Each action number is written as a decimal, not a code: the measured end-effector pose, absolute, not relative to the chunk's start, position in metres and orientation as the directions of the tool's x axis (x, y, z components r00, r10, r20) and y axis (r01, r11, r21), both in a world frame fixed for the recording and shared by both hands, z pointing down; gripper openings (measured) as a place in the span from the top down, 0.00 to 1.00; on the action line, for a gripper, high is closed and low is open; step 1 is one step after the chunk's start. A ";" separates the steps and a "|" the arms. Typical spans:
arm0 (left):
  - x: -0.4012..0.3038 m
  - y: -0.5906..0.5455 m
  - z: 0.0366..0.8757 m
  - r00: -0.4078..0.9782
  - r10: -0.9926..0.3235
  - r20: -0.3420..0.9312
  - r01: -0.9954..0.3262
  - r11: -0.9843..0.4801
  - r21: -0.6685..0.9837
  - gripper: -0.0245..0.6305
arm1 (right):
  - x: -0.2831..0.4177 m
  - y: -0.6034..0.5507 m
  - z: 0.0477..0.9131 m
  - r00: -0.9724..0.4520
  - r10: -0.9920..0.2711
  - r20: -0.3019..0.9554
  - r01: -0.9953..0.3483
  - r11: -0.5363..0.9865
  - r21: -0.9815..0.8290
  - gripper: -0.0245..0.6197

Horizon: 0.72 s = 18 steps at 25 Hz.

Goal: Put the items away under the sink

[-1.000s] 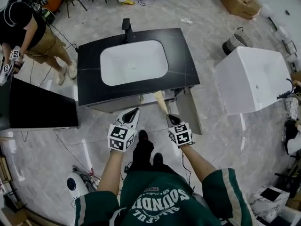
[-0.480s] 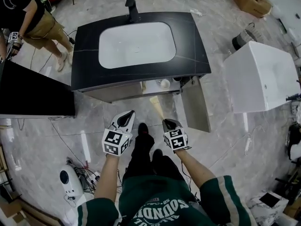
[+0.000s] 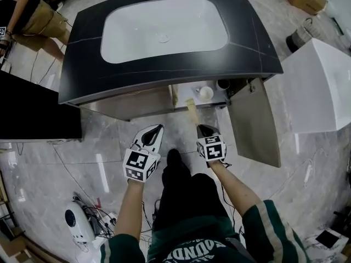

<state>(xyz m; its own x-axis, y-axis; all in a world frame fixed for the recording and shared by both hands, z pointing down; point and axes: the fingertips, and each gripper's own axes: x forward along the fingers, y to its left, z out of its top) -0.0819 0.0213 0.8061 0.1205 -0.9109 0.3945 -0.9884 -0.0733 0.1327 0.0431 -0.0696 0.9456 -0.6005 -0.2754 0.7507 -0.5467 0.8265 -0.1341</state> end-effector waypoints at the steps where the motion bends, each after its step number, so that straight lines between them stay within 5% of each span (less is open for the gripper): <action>1: -0.083 0.019 0.824 0.122 -0.912 0.391 -0.988 -0.075 0.133 0.95 | 0.039 -0.077 0.966 -0.597 -0.284 0.750 -0.555 0.822 -0.131 0.89; 18: -0.131 0.025 1.047 0.046 -0.923 0.382 -0.995 -0.011 0.094 0.95 | -0.083 -0.210 1.157 -0.576 -0.417 0.703 -0.645 0.761 -0.077 0.89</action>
